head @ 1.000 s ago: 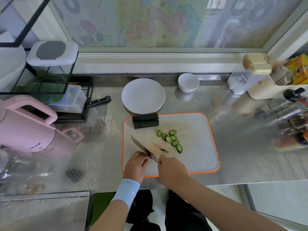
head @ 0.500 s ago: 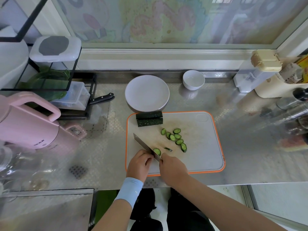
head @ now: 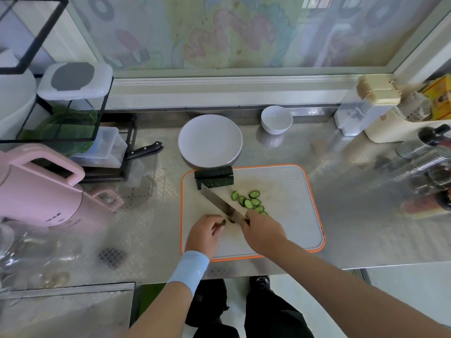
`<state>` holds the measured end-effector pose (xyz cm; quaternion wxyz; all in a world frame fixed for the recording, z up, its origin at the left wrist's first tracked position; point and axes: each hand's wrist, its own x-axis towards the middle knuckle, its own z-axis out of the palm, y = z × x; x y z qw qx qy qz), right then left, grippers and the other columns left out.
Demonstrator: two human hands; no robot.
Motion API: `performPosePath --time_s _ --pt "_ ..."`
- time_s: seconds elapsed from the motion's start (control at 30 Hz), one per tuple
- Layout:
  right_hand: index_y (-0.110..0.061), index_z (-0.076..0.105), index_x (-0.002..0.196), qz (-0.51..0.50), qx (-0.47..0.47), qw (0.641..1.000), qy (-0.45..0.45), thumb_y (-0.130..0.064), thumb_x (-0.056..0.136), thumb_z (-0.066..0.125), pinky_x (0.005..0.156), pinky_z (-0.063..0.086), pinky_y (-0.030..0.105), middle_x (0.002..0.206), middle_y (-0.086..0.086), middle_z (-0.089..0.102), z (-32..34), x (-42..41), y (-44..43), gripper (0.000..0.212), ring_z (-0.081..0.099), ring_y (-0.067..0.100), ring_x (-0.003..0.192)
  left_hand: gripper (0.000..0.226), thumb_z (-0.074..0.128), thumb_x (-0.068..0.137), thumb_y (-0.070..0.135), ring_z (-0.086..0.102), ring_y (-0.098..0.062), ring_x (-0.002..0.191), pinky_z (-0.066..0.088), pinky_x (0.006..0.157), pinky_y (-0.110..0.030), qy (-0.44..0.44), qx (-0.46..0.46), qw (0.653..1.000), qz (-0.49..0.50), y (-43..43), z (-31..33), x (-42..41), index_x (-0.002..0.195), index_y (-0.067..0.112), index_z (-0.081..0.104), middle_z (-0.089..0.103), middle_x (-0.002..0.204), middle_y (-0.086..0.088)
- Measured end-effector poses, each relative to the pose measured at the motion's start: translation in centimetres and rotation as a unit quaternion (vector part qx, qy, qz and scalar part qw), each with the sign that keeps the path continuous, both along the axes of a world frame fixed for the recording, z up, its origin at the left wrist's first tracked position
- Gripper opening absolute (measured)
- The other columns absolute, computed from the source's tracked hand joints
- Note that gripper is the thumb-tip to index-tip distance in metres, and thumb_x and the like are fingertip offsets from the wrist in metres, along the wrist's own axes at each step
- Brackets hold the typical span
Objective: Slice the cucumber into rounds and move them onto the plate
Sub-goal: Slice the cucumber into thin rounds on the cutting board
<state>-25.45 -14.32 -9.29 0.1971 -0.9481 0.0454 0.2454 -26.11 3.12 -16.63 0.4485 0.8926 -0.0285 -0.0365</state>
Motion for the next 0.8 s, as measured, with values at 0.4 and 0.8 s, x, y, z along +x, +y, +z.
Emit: performPosePath --time_s 0.4,0.8 --pt "-0.025 0.055 0.103 0.176 -0.107 0.969 -0.138 -0.035 0.095 0.041 0.059 0.043 0.031 0.088 -0.003 0.066 2.4 0.1 -2.4 0.020 0.061 0.024 0.074 0.010 0.057 0.090 0.014 0.049 -0.010 0.084 0.041 0.076 -0.023 -0.148 0.088 0.979 0.106 2.5 7.2 3.8 0.097 0.020 0.062 0.055 0.090 0.008" --pt "-0.023 0.056 0.101 0.104 -0.030 0.990 -0.086 -0.042 0.097 0.044 0.061 0.047 0.030 0.088 -0.003 0.067 2.0 -1.2 -3.9 0.022 0.060 0.020 0.074 0.023 0.049 0.096 0.024 0.057 -0.015 0.098 0.045 0.086 -0.029 0.051 0.085 0.995 0.009 0.9 7.1 6.3 0.108 0.027 0.068 0.062 0.102 0.007"
